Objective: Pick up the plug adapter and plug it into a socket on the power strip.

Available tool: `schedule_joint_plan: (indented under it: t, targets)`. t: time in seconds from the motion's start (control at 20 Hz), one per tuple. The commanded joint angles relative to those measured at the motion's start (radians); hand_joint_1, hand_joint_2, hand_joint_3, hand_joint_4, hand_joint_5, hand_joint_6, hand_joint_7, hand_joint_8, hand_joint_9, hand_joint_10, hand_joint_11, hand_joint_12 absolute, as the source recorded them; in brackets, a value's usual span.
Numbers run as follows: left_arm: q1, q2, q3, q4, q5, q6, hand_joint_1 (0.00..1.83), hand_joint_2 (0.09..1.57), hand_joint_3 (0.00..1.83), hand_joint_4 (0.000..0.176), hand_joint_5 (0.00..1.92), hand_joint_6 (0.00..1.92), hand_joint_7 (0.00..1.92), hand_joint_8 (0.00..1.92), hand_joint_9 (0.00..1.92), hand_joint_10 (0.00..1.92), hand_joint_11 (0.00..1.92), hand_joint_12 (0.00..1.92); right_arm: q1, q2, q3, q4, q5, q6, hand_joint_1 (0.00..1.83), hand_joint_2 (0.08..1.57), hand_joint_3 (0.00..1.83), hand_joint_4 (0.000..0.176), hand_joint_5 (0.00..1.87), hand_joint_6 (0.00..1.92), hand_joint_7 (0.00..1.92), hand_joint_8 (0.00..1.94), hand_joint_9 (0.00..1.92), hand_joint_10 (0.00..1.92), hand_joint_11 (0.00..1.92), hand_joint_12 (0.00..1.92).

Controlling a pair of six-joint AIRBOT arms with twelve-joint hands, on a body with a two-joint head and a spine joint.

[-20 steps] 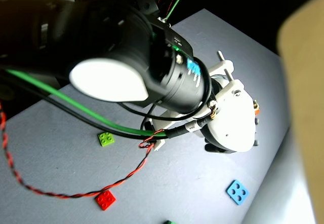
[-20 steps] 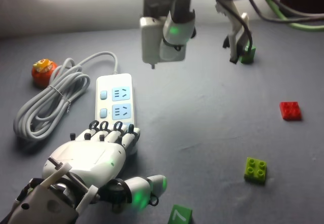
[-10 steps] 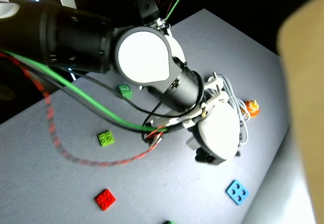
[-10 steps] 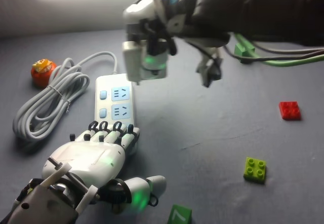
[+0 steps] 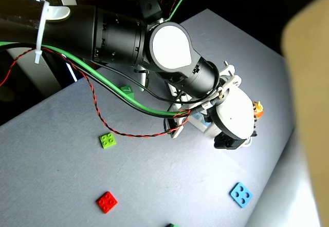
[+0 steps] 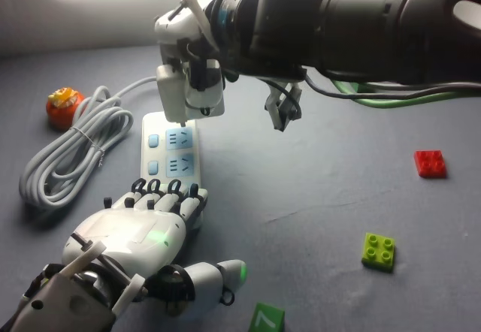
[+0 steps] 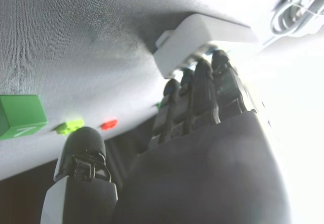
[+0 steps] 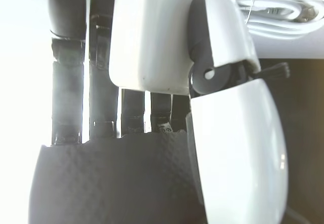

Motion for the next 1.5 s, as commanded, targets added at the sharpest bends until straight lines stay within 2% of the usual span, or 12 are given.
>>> schedule_joint_plan:
  t: [0.0, 0.2, 0.25, 0.35, 0.45, 0.6, 0.7, 0.85, 1.3, 1.45]
  targets:
    - [0.003, -0.001, 0.008, 0.017, -0.034, -0.002, 0.00, 1.24, 0.00, 0.000, 0.00, 0.00, 0.03, 0.00, 0.03, 0.00, 0.03, 0.06, 0.003, -0.002, 0.002, -0.038, 0.092, 0.006, 1.23, 1.10, 0.00, 0.000, 0.93, 1.08, 1.09, 0.81, 1.29, 0.01, 0.91, 1.00]
    - [0.001, -0.001, 0.008, 0.017, -0.034, -0.002, 0.00, 1.24, 0.00, 0.000, 0.03, 0.00, 0.06, 0.00, 0.05, 0.00, 0.00, 0.18, -0.013, -0.015, 0.008, -0.039, 0.076, 0.010, 1.23, 1.10, 0.00, 0.004, 0.94, 1.07, 1.09, 0.81, 1.29, 0.01, 0.92, 0.99]
    - [0.001, -0.001, 0.008, 0.017, -0.034, -0.002, 0.00, 1.24, 0.00, 0.000, 0.03, 0.00, 0.06, 0.00, 0.04, 0.00, 0.00, 0.15, -0.015, -0.017, 0.008, -0.039, 0.075, 0.012, 1.23, 1.11, 0.00, 0.000, 0.92, 1.10, 1.08, 0.83, 1.29, 0.01, 0.92, 0.98]
    - [0.003, 0.000, 0.008, 0.017, -0.034, -0.002, 0.00, 1.24, 0.00, 0.000, 0.05, 0.00, 0.08, 0.00, 0.07, 0.01, 0.00, 0.22, -0.016, -0.019, 0.007, -0.038, 0.075, 0.016, 1.23, 1.11, 0.00, 0.000, 0.91, 1.11, 1.08, 0.83, 1.29, 0.01, 0.92, 0.98]
    - [0.003, 0.000, 0.008, 0.017, -0.033, -0.002, 0.00, 1.24, 0.00, 0.000, 0.03, 0.00, 0.05, 0.00, 0.05, 0.00, 0.00, 0.17, -0.017, -0.019, 0.007, -0.038, 0.069, 0.025, 1.22, 1.12, 0.00, 0.000, 0.90, 1.12, 1.07, 0.85, 1.29, 0.01, 0.91, 0.98]
    - [0.003, 0.000, 0.008, 0.017, -0.028, -0.002, 0.00, 1.24, 0.00, 0.000, 0.04, 0.00, 0.07, 0.00, 0.06, 0.01, 0.00, 0.22, -0.015, -0.019, 0.005, -0.038, 0.051, 0.024, 1.23, 1.11, 0.00, 0.000, 0.92, 1.10, 1.10, 0.80, 1.30, 0.01, 0.91, 0.99]
    - [0.005, 0.000, 0.008, 0.017, -0.028, -0.002, 0.00, 1.24, 0.00, 0.000, 0.03, 0.00, 0.06, 0.00, 0.05, 0.00, 0.00, 0.17, -0.012, -0.017, -0.002, -0.038, 0.042, 0.018, 1.23, 1.11, 0.00, 0.000, 0.91, 1.10, 1.10, 0.80, 1.30, 0.01, 0.92, 0.99]
    - [0.015, -0.001, 0.003, 0.017, -0.028, -0.004, 0.00, 1.24, 0.00, 0.000, 0.02, 0.00, 0.04, 0.00, 0.04, 0.00, 0.00, 0.15, 0.003, 0.011, -0.058, -0.038, 0.020, -0.011, 1.23, 1.10, 0.00, 0.000, 0.92, 1.07, 1.10, 0.82, 1.30, 0.01, 0.91, 1.00]
    - [0.028, -0.003, 0.002, 0.018, -0.043, -0.015, 0.00, 1.24, 0.00, 0.000, 0.03, 0.00, 0.05, 0.00, 0.05, 0.00, 0.00, 0.18, -0.003, 0.010, -0.054, -0.039, 0.031, 0.023, 1.23, 1.11, 0.00, 0.000, 0.91, 1.10, 1.10, 0.82, 1.30, 0.01, 0.90, 1.02]
    - [0.030, -0.005, 0.002, 0.018, -0.043, -0.015, 0.00, 1.24, 0.00, 0.000, 0.04, 0.00, 0.08, 0.01, 0.07, 0.01, 0.00, 0.21, -0.005, -0.006, -0.028, -0.039, 0.036, 0.025, 1.23, 1.10, 0.00, 0.000, 0.92, 1.07, 1.10, 0.81, 1.29, 0.00, 0.88, 1.02]
